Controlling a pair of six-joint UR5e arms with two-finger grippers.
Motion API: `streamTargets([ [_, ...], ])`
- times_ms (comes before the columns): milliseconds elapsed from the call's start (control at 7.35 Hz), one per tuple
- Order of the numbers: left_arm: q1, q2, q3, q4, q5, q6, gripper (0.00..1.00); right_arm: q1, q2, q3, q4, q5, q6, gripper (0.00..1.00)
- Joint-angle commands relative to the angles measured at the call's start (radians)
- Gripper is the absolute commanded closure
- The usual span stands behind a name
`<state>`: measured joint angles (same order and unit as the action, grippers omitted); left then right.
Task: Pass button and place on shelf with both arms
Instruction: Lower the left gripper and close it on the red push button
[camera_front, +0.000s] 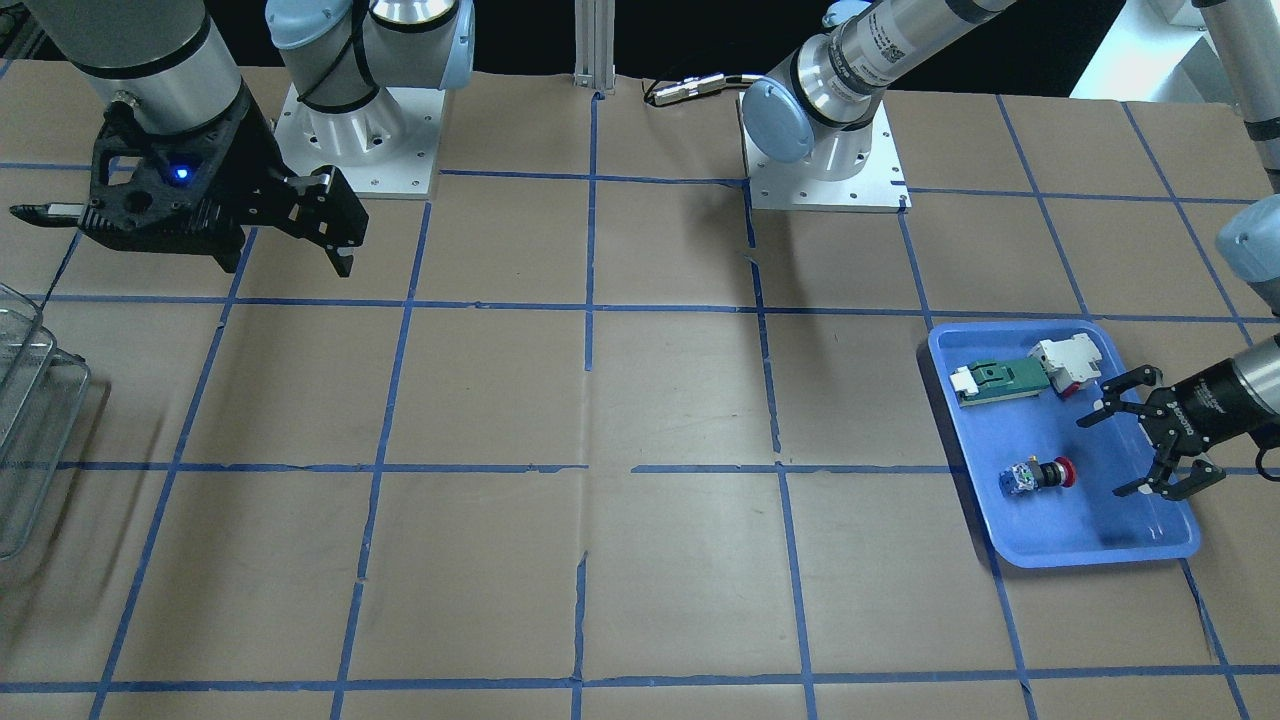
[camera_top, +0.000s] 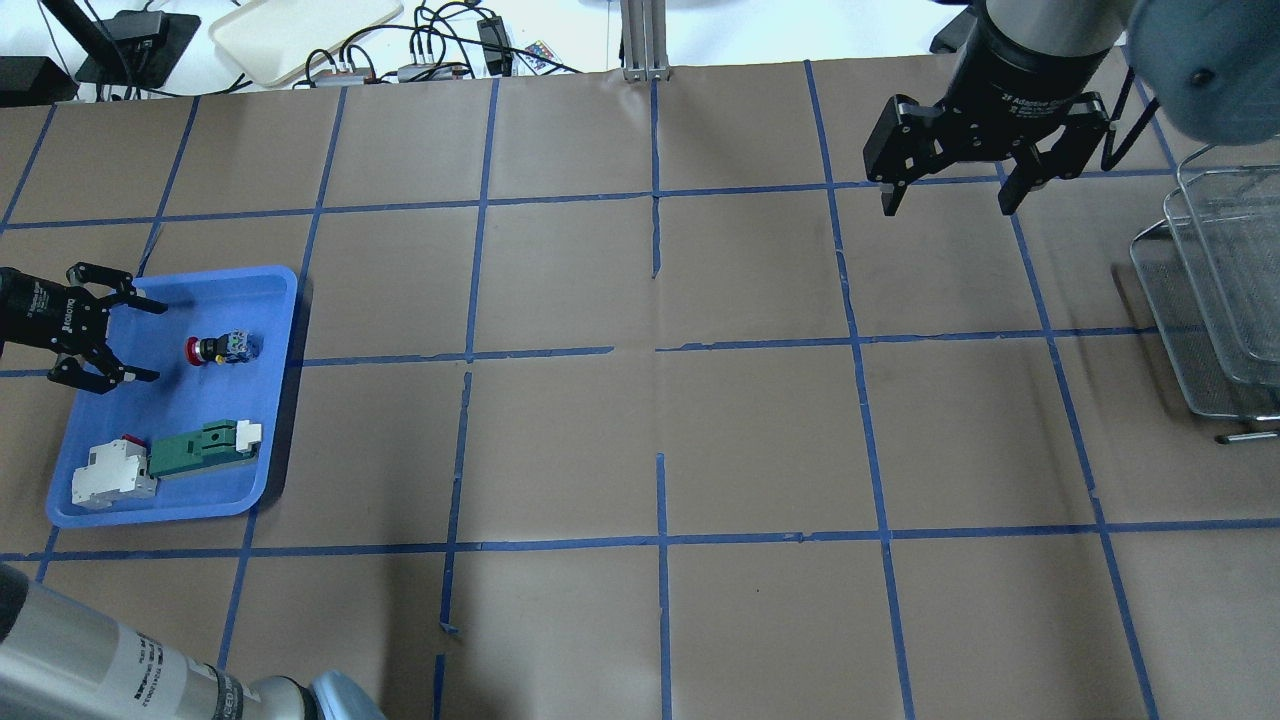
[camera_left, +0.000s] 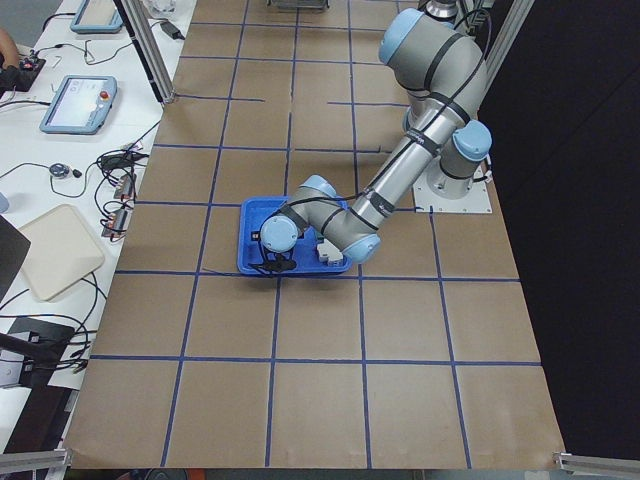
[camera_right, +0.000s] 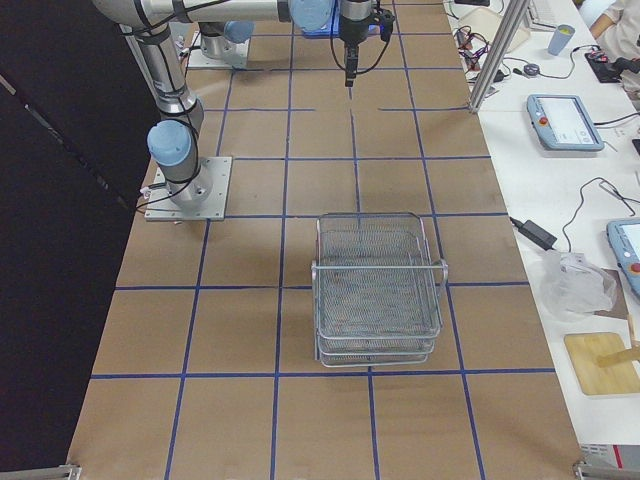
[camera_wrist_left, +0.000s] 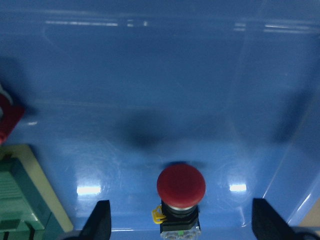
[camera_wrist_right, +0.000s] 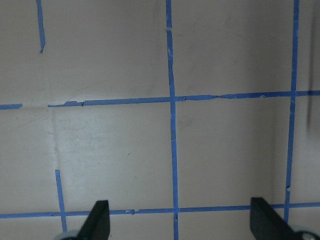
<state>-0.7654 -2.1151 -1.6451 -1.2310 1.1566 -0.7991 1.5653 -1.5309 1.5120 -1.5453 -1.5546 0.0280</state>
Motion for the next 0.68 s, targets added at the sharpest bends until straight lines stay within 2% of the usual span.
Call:
streamTargets([
  [0, -0.008, -0.019, -0.001, 0.007, -0.001, 0.0, 0.0, -0.001, 0.0, 0.0, -0.001, 0.001, 0.004, 0.0],
  [544, -0.014, -0.037, -0.01, -0.002, -0.035, 0.014, 0.01, 0.001, 0.002, 0.0, 0.001, 0.001, 0.003, 0.0],
])
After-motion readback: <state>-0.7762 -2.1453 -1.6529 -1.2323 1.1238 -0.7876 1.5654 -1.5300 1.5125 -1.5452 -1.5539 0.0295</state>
